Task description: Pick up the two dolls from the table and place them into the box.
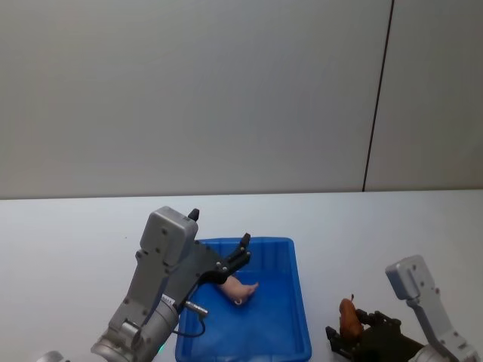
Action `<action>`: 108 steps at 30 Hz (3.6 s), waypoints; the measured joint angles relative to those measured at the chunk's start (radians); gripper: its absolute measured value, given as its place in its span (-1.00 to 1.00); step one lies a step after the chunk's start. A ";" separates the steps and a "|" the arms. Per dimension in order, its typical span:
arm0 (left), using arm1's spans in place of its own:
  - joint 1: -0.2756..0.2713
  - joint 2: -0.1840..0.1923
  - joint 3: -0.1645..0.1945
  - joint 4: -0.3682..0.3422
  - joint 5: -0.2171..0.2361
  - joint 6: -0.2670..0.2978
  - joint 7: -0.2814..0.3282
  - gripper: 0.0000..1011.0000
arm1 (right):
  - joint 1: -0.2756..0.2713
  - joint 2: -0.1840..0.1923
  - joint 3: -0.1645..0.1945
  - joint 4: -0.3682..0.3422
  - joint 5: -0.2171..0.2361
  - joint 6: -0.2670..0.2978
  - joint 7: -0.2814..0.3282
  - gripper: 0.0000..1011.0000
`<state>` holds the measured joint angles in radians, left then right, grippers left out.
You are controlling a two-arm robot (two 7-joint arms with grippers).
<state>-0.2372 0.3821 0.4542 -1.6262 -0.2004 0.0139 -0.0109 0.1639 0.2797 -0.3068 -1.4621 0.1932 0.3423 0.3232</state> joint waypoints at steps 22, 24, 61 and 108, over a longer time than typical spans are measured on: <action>0.000 0.000 0.000 0.000 0.000 0.000 0.000 0.98 | -0.004 -0.005 -0.005 -0.044 -0.047 -0.068 -0.079 0.18; 0.000 0.000 0.000 0.000 0.000 0.000 0.000 0.98 | -0.002 -0.005 -0.004 -0.052 -0.051 -0.076 -0.081 0.18; 0.000 0.000 0.000 0.000 0.000 0.000 0.000 0.98 | 0.216 -0.132 -0.047 0.060 -0.016 -0.009 0.166 0.80; 0.078 0.069 -0.018 -0.086 0.000 0.057 0.074 0.98 | 0.076 0.031 0.055 -0.049 0.094 -0.054 0.112 0.98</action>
<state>-0.1594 0.4511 0.4359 -1.7123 -0.2002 0.0712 0.0635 0.2394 0.3109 -0.2520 -1.5110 0.2874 0.2882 0.4357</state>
